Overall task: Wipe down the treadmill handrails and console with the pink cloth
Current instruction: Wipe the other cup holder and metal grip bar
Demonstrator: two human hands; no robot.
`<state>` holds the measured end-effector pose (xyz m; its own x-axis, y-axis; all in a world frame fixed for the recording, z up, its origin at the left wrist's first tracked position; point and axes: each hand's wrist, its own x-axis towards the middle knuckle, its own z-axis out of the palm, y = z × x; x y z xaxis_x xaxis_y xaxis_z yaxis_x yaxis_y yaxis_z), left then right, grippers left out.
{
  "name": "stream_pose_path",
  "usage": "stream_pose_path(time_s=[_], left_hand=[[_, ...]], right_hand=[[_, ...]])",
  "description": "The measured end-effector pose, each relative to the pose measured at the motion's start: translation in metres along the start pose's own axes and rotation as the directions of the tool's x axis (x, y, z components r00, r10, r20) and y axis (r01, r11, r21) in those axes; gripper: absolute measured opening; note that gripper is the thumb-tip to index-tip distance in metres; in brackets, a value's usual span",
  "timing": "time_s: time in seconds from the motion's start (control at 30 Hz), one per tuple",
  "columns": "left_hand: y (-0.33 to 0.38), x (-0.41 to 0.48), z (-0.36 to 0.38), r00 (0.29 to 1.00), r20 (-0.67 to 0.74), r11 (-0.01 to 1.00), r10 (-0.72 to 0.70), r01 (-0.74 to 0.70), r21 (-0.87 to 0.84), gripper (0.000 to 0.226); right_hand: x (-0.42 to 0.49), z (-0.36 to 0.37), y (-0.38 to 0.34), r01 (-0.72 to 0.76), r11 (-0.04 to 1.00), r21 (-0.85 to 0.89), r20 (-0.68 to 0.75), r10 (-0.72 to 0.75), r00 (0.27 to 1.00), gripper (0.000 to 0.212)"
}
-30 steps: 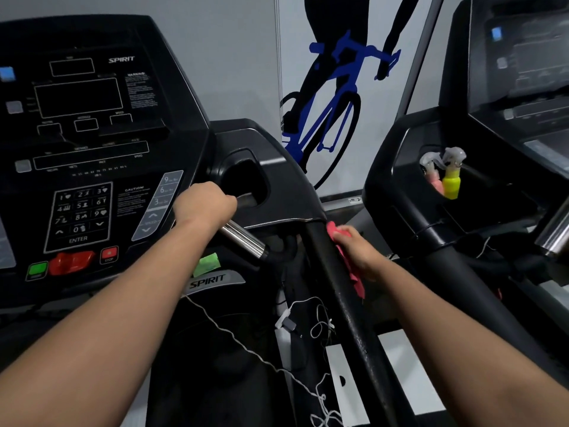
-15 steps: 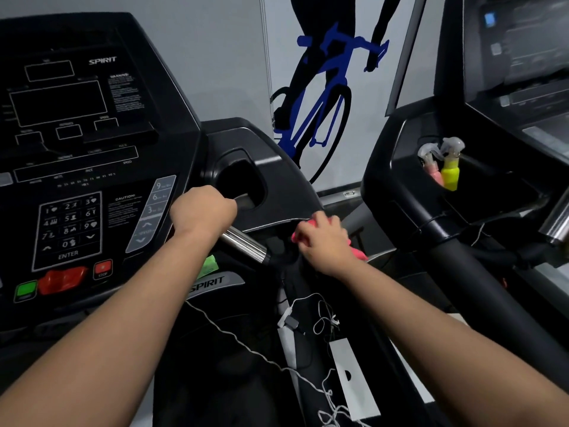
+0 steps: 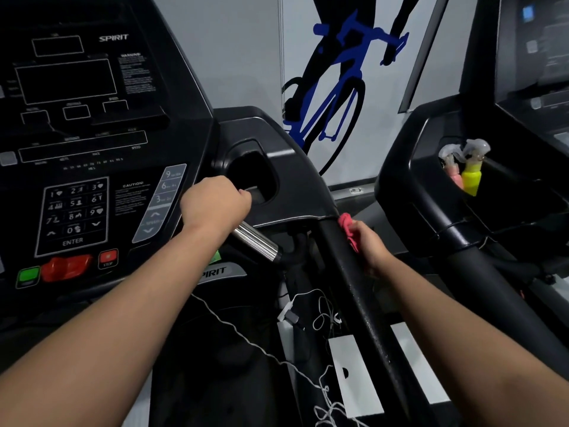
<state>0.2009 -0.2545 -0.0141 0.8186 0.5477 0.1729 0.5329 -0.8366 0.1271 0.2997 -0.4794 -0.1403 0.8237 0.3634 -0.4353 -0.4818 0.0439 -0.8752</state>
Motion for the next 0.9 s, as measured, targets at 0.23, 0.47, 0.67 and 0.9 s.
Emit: stream_pose_path(time_s=[0.23,0.47,0.67,0.9], left_hand=[[0.002,0.000,0.001,1.000,-0.012,1.000,0.005,-0.005,0.023,0.041],[0.001,0.000,0.001,1.000,-0.027,1.000,0.009,-0.008,0.019,0.042],[0.000,0.001,0.002,1.000,-0.025,1.000,0.008,-0.007,0.024,0.041],[0.001,-0.001,0.001,1.000,-0.028,1.000,0.007,-0.007,0.001,0.043]], right_hand=[[0.023,-0.001,0.002,-0.268,0.937,-0.222,-0.170,0.234,0.957,0.022],[0.014,0.016,-0.022,-0.029,0.762,-0.647,-0.194,-0.127,0.973,0.033],[-0.032,0.029,-0.009,0.196,0.311,-0.930,0.034,-0.458,0.888,0.028],[-0.037,0.052,-0.001,0.278,-0.373,-0.885,0.431,-0.434,0.791,0.028]])
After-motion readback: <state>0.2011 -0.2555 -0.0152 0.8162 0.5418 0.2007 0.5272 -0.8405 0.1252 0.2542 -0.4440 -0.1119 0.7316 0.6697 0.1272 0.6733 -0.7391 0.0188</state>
